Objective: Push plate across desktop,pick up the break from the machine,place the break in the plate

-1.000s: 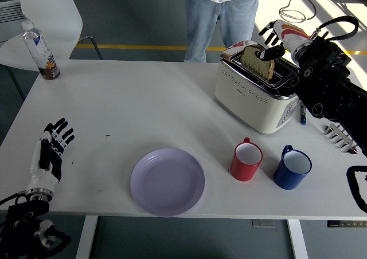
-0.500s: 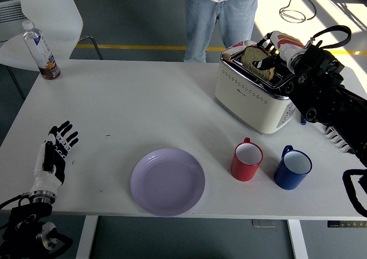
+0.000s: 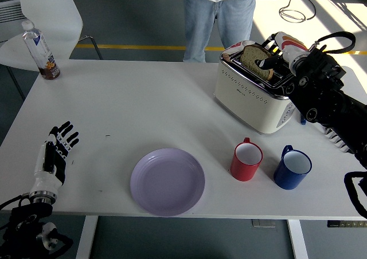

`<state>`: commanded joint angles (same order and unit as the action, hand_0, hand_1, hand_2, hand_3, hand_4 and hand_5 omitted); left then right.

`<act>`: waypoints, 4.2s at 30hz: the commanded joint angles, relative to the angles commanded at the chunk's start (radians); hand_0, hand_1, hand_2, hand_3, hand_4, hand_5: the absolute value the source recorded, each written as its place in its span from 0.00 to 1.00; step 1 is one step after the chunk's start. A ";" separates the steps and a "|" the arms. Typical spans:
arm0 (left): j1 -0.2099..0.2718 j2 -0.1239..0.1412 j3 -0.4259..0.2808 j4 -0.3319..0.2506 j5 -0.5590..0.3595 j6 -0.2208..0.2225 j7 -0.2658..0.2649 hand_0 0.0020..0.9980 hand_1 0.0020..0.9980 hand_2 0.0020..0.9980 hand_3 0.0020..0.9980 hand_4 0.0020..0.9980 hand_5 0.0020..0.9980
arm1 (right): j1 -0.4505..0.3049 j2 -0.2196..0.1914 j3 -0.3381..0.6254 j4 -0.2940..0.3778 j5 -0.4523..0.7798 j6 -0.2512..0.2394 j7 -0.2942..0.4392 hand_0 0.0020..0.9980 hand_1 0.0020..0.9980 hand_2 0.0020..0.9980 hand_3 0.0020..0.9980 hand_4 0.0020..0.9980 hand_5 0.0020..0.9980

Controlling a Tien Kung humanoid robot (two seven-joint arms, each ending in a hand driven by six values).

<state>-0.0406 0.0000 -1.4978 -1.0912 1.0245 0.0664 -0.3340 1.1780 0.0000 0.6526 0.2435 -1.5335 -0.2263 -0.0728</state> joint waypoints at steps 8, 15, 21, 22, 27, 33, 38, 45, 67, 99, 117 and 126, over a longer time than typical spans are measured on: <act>-0.007 0.000 -0.004 -0.002 0.001 0.000 -0.001 0.81 0.81 0.88 0.80 0.53 1.00 | 0.000 0.000 -0.011 -0.006 0.030 0.004 -0.002 0.38 0.41 0.46 0.52 0.56 0.00; -0.007 0.000 -0.009 0.001 0.001 0.000 -0.001 0.81 0.81 0.88 0.80 0.53 1.00 | 0.000 0.000 -0.019 -0.008 0.043 0.013 0.000 0.37 0.40 0.46 0.52 0.58 0.00; -0.008 0.000 -0.012 0.002 0.002 0.001 -0.001 0.81 0.81 0.88 0.79 0.53 1.00 | 0.002 0.000 -0.014 0.002 0.030 0.001 0.009 0.34 0.37 0.45 0.48 0.59 0.00; -0.008 0.000 -0.012 0.002 0.002 0.001 -0.001 0.81 0.81 0.88 0.79 0.53 1.00 | 0.002 0.000 -0.013 0.005 0.027 -0.004 0.011 0.34 0.37 0.45 0.48 0.59 0.00; -0.007 0.000 -0.015 0.002 0.002 0.002 -0.002 0.81 0.81 0.88 0.79 0.53 1.00 | 0.003 0.000 -0.005 0.028 -0.023 -0.045 0.023 0.28 0.33 0.41 0.46 0.56 0.00; -0.003 0.000 -0.016 0.002 0.002 0.002 -0.002 0.81 0.80 0.88 0.79 0.53 1.00 | 0.005 0.000 0.018 0.068 -0.101 -0.092 0.039 0.25 0.29 0.39 0.45 0.53 0.00; 0.003 0.000 -0.013 0.002 0.002 0.002 -0.004 0.81 0.80 0.88 0.79 0.53 1.00 | 0.004 -0.017 0.032 0.091 -0.153 -0.131 0.049 0.22 0.28 0.37 0.43 0.45 0.00; 0.011 0.000 -0.010 0.004 0.002 0.003 -0.005 0.81 0.81 0.88 0.79 0.53 1.00 | 0.001 -0.062 0.056 0.146 -0.224 -0.158 0.053 0.22 0.27 0.37 0.43 0.44 0.00; 0.018 0.000 -0.026 0.001 0.004 0.003 -0.006 0.81 0.80 0.88 0.79 0.53 1.00 | -0.077 -0.259 0.114 0.755 -0.236 -0.047 -0.038 0.21 0.26 0.36 0.41 0.34 0.00; 0.014 0.000 -0.044 0.002 0.002 0.007 -0.008 0.81 0.80 0.88 0.79 0.53 1.00 | -0.206 -0.272 -0.348 1.167 0.167 0.129 -0.116 0.20 0.25 0.35 0.41 0.28 0.00; 0.023 0.000 -0.033 0.005 0.005 0.007 -0.007 0.81 0.80 0.88 0.79 0.53 1.00 | -0.255 -0.184 -0.416 0.972 0.248 0.123 -0.026 0.37 0.41 0.47 0.50 0.38 0.00; 0.023 0.000 -0.025 0.005 0.008 0.008 -0.008 0.81 0.80 0.88 0.79 0.52 1.00 | -0.264 -0.163 -0.411 0.928 0.224 0.108 0.011 0.63 0.67 0.75 0.75 0.60 0.18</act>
<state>-0.0179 0.0000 -1.5223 -1.0866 1.0326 0.0743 -0.3416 0.9136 -0.1630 0.2418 1.1720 -1.3092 -0.1180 -0.0613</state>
